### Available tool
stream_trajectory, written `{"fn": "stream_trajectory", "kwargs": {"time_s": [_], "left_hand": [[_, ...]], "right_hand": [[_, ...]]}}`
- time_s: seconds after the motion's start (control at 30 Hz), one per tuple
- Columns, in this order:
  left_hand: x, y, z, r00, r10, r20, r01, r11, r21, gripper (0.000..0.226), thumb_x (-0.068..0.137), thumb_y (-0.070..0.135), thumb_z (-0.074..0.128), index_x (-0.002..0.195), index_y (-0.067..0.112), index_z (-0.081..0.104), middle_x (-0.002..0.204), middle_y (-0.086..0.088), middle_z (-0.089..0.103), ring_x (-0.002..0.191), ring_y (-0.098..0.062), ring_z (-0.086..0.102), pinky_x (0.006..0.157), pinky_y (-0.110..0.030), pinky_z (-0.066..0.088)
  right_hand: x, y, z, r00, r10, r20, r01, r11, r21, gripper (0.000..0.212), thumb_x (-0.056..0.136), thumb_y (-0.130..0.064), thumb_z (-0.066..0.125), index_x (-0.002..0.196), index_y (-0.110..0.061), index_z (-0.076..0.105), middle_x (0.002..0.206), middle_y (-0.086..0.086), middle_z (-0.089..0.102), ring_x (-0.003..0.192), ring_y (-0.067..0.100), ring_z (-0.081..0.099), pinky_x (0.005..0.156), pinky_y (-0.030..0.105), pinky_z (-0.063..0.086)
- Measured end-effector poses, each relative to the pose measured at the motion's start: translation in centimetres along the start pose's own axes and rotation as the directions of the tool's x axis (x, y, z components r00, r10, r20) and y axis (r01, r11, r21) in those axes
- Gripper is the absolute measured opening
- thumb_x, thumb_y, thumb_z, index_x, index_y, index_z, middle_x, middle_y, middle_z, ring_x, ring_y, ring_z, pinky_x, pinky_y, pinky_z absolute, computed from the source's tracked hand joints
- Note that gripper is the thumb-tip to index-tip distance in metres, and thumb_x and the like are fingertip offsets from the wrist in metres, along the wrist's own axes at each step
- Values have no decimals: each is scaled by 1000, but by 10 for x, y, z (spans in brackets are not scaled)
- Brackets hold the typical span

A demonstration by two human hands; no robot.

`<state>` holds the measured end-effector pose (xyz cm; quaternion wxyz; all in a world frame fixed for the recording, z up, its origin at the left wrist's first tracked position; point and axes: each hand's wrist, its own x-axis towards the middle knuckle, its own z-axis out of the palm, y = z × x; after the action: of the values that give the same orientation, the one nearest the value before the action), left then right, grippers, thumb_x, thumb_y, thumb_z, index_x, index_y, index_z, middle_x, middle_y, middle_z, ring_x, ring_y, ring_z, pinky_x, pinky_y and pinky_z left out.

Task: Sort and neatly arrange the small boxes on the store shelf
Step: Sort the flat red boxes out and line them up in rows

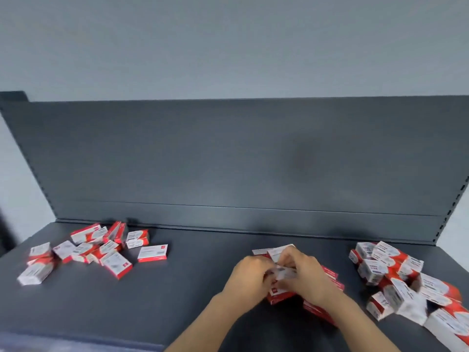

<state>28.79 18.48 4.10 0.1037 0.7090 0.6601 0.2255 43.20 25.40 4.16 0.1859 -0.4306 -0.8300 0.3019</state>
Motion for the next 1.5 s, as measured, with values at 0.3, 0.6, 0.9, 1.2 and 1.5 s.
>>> {"fn": "stream_trajectory", "kwargs": {"time_s": [0.3,0.6,0.9,1.2,1.5], "left_hand": [[-18,1,7,999,-13,34,11,998,62,31,90,8,42,109,-5,62,119,-21,60,113,-36,53,93,-49,47],[-41,-42,-54,967,-127,-222,146,987,73,42,94,22,48,133,7,47,143,-10,45,132,-26,40,110,-32,31],[-116,-187,-125,873,-388,-296,430,898,90,44,92,33,49,133,20,45,135,2,52,126,-18,47,102,-27,39],[-189,-328,-176,627,-650,-430,731,681,37,36,89,44,50,116,19,51,116,3,59,111,-16,52,84,-27,46],[-195,-364,-183,565,-698,-441,787,617,32,59,81,60,53,122,17,48,118,1,58,115,-16,50,88,-27,47]], "right_hand": [[-4,11,4,999,-51,18,53,993,-106,39,59,-13,84,75,-39,60,81,-9,68,77,7,61,65,14,44],[19,-63,0,940,-322,-116,304,941,-145,19,71,-37,76,81,-33,61,83,-17,62,75,0,58,76,30,51],[74,-176,148,913,-403,67,408,908,-90,33,80,-33,68,108,-21,58,104,-13,58,100,9,58,86,24,46],[106,-272,275,961,-248,123,271,933,-238,41,87,-40,55,122,-20,45,124,-2,52,117,15,47,90,25,41],[122,-283,303,983,-178,46,182,915,-359,56,86,-47,56,130,-18,39,133,0,43,123,16,41,97,25,40]]}}
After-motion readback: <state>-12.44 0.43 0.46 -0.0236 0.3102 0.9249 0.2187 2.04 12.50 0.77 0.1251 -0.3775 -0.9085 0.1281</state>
